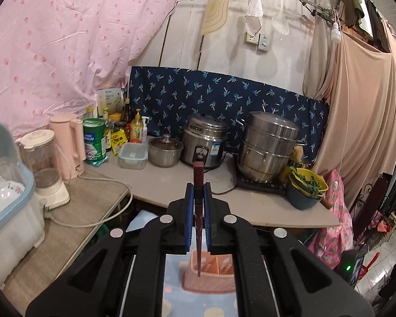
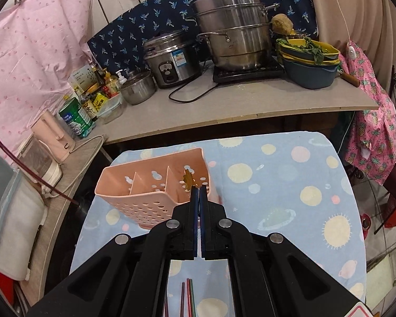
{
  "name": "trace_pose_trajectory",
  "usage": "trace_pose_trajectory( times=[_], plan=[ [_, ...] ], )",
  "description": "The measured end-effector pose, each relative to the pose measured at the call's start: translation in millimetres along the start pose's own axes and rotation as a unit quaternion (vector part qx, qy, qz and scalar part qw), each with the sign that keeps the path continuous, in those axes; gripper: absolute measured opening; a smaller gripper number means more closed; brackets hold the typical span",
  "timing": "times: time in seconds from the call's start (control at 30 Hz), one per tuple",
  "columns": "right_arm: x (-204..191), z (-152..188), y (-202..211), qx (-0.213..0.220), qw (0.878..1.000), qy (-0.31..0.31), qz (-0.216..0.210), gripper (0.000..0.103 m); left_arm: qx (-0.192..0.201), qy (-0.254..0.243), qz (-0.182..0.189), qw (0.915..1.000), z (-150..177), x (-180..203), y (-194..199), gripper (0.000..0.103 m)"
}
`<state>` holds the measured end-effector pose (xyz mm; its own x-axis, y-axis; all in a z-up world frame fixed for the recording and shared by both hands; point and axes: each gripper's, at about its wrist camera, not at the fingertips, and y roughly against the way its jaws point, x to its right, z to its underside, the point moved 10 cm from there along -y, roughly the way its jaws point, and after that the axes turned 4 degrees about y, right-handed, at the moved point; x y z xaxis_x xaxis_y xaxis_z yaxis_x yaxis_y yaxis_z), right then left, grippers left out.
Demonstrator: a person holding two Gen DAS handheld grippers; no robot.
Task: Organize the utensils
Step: 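Lower the chopstick into the pink basket and open the left tool while the right tool releases the spoon there, then withdraw both tools from the basket back over the chopsticks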
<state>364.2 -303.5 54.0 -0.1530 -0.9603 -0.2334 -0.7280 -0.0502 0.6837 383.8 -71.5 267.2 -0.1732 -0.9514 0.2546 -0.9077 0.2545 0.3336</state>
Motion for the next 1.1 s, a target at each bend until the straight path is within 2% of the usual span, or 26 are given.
trace_pose_trajectory(
  times=[0.17,0.47,0.63,0.7,0.73,0.77,1.0,1.07,1.1],
  plan=[
    [2,0,-23,-0.013,1.000,0.004,0.004,0.002,-0.004,-0.004,-0.002,1.0000,4,11,-38,0.007],
    [-1,1,-44,-0.026,0.999,0.020,0.006,0.002,-0.060,-0.013,-0.023,0.9979,58,1,-89,0.007],
    [-2,-3,-39,-0.007,1.000,0.009,0.000,0.012,-0.069,-0.012,-0.032,0.9971,72,-8,-94,0.009],
    [-2,-5,-34,-0.001,1.000,0.005,-0.001,0.018,-0.067,-0.016,-0.035,0.9970,74,-10,-91,0.021],
    [-3,-6,-31,0.004,1.000,0.004,-0.001,0.021,-0.065,-0.016,-0.036,0.9971,74,-11,-89,0.033],
    [-3,-7,-27,0.009,1.000,0.003,-0.001,0.022,-0.061,-0.016,-0.038,0.9973,73,-12,-87,0.039],
    [-9,-5,7,0.036,0.999,0.017,0.003,0.033,-0.064,-0.017,-0.040,0.9970,79,-20,-68,0.044],
    [-12,-2,19,0.045,0.999,0.022,0.004,0.036,-0.066,-0.017,-0.044,0.9967,83,-24,-61,0.052],
    [-13,-1,25,0.048,0.999,0.023,0.003,0.038,-0.066,-0.017,-0.047,0.9966,85,-26,-57,0.053]
  ],
)
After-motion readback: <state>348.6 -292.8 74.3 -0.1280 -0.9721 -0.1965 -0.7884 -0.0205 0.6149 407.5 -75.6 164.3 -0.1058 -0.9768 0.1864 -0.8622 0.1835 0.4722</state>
